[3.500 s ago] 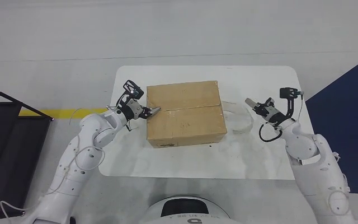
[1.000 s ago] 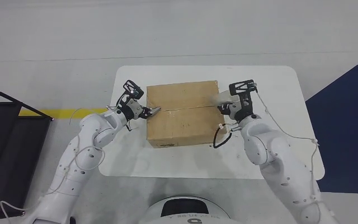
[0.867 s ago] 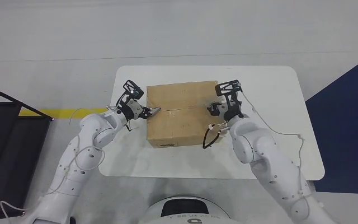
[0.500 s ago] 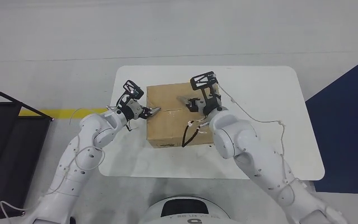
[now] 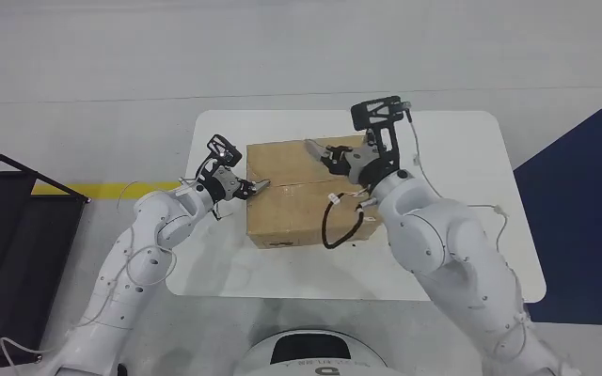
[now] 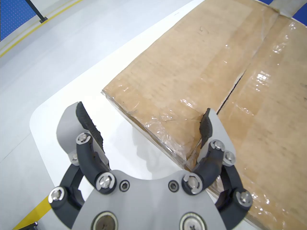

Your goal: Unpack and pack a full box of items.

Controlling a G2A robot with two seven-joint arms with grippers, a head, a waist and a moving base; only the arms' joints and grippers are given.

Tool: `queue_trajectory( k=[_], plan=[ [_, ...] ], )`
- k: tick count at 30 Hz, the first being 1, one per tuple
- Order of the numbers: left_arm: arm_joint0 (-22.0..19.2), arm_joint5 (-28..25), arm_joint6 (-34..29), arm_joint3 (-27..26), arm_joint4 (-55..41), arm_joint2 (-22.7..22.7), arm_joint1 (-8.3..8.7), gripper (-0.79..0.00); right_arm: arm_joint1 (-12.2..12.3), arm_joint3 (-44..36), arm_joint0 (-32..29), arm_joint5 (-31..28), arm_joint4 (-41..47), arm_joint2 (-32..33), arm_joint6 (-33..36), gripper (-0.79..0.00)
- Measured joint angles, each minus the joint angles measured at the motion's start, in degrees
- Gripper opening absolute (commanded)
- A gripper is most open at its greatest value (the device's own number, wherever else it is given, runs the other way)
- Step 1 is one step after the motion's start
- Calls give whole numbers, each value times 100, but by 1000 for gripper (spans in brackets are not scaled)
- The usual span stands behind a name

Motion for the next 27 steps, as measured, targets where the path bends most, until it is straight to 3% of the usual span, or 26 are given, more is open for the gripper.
queue_trajectory(
  k=[5, 12, 17, 22, 27],
  plan=[
    [0, 0, 0, 0, 0, 0, 0, 0, 55, -269, -420, -269, 275, 706, -154, 0],
    [0, 0, 0, 0, 0, 0, 0, 0, 100, -409, -602, -519, -125, 843, 306, 0],
    [0, 0, 0, 0, 0, 0, 0, 0, 161, -25, -633, -856, -433, 1070, 1061, 0],
    [0, 0, 0, 0, 0, 0, 0, 0, 184, 706, -587, -756, -1155, 1134, 1379, 0],
    [0, 0, 0, 0, 0, 0, 0, 0, 177, 1268, -444, -1058, -972, 1071, 1796, 0]
  ],
)
